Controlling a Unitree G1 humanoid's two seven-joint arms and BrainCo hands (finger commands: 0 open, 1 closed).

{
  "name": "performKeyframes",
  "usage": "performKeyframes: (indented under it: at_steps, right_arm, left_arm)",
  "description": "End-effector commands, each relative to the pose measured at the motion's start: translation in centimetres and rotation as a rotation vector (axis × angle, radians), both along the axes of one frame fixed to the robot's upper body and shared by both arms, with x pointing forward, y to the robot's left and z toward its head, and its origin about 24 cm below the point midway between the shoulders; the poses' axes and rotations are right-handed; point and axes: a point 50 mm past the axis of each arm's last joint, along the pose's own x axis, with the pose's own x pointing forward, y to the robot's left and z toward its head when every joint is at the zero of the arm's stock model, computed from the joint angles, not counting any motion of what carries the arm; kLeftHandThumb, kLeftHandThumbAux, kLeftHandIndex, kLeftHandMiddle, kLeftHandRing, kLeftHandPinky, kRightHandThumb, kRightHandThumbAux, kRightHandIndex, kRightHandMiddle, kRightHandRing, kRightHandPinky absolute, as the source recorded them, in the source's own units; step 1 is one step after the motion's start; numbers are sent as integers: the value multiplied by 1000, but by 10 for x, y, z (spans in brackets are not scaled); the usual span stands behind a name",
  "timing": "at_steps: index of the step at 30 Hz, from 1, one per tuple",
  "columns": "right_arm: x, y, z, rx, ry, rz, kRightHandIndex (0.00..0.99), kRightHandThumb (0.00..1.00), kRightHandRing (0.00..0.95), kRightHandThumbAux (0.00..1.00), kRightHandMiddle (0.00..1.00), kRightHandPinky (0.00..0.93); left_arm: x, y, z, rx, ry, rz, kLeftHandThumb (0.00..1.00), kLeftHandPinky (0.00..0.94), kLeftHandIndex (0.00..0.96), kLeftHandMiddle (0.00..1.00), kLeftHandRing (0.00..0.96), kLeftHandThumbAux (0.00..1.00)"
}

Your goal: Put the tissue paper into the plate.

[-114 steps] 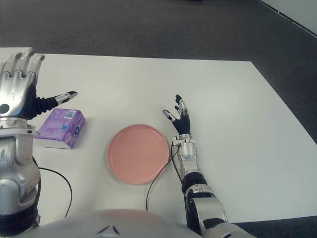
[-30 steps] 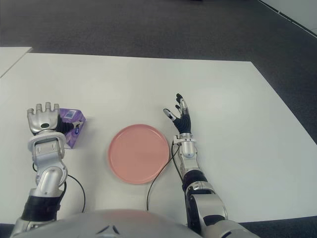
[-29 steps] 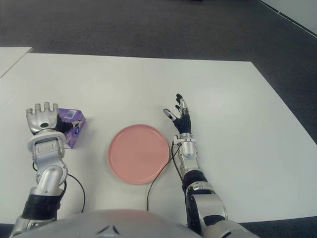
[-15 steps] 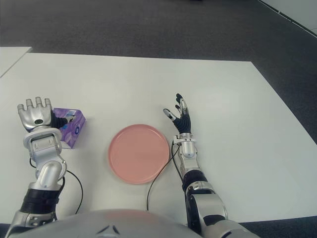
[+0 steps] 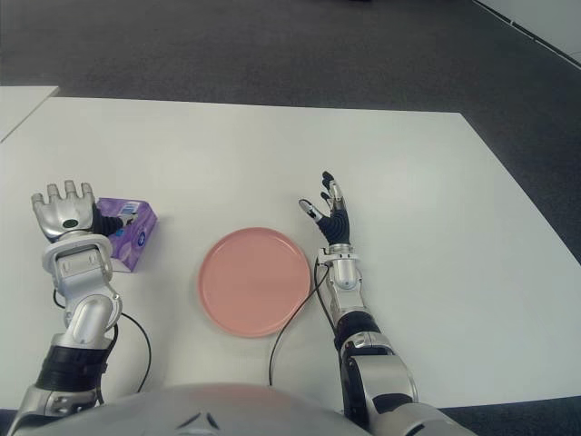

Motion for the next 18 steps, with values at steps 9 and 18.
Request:
performKeyframes:
  at_steps: [9,18]
  right_arm:
    - [-33,-11,-38,-20,165,-22,0,0,0,520,0,5]
    - [-33,-11,-38,-20,165,-22,0,0,0,520,0,5]
  left_arm:
    - [-1,-1,-5,-14,48,-12,0,0,0,0,0,187]
    - [-3,-2,-5,-21,63,-25,0,0,0,0,0,182]
